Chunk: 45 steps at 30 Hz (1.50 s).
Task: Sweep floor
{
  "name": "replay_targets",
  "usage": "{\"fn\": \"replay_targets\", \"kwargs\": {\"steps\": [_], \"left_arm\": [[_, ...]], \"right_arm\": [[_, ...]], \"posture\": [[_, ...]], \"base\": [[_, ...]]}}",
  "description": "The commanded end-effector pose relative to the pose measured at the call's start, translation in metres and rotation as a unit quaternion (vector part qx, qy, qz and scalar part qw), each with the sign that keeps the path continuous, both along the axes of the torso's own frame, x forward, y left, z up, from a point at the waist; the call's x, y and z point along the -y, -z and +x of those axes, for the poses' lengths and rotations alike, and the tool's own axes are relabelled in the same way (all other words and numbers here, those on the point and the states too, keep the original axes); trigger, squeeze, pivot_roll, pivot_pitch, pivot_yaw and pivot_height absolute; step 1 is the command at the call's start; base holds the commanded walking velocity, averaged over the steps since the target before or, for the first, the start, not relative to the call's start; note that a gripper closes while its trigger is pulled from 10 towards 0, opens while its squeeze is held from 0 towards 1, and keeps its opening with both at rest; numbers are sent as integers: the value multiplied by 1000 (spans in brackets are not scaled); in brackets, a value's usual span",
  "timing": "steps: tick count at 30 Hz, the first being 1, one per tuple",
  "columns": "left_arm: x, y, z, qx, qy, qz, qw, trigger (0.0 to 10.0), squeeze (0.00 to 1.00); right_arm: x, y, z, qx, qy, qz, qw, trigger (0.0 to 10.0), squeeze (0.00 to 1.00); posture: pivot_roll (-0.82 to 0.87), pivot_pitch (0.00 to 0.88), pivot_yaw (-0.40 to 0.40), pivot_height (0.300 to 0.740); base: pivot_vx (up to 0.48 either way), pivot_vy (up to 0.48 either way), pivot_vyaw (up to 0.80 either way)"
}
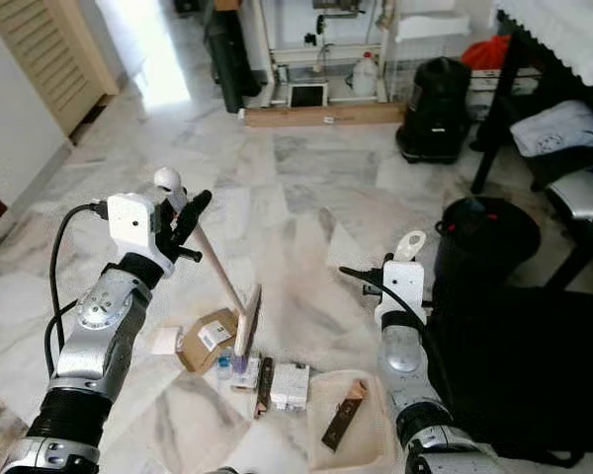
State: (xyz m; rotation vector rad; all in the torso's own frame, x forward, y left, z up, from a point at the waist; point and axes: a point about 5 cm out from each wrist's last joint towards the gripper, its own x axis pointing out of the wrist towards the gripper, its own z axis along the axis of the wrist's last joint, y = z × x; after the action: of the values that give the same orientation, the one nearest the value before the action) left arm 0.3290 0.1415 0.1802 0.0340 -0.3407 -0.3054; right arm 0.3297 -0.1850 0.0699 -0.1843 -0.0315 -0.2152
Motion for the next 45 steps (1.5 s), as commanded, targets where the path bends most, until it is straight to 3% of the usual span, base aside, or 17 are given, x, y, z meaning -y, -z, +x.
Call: {"fn": "replay_targets", "kwargs": {"steps": [1, 13, 17, 26, 33, 45], "left_arm": [[0, -7, 0, 24, -5, 3, 1000, 10000, 0], [12, 6, -8, 25, -12, 12, 1000, 10000, 0], [14, 10, -12, 22, -12, 14, 1000, 10000, 0], [14, 13, -18, 30, -25, 24, 999, 10000, 0], [13, 20, -23, 25, -33, 31, 999, 10000, 0], [9, 31, -28, 10, -48, 27, 998, 10000, 0]], "right_arm": [[1, -12, 6, 27, -1, 0, 1000, 10000, 0], [8, -24, 4, 73, 16, 8, 997, 10000, 0], [10, -31, 4, 99, 36, 59, 993, 10000, 0], [-7, -50, 3, 147, 12, 93, 985, 10000, 0], [-17, -52, -1, 144, -13, 97, 985, 10000, 0], [-17, -55, -13, 143, -19, 96, 985, 10000, 0]], "posture": [[130, 0, 55, 740], [112, 0, 43, 740], [103, 0, 42, 740], [98, 0, 31, 740], [105, 0, 9, 740], [87, 0, 13, 740]], "base": [[0, 0, 0], [0, 0, 0], [0, 0, 0], [0, 0, 0], [0, 0, 0], [0, 0, 0]]}}
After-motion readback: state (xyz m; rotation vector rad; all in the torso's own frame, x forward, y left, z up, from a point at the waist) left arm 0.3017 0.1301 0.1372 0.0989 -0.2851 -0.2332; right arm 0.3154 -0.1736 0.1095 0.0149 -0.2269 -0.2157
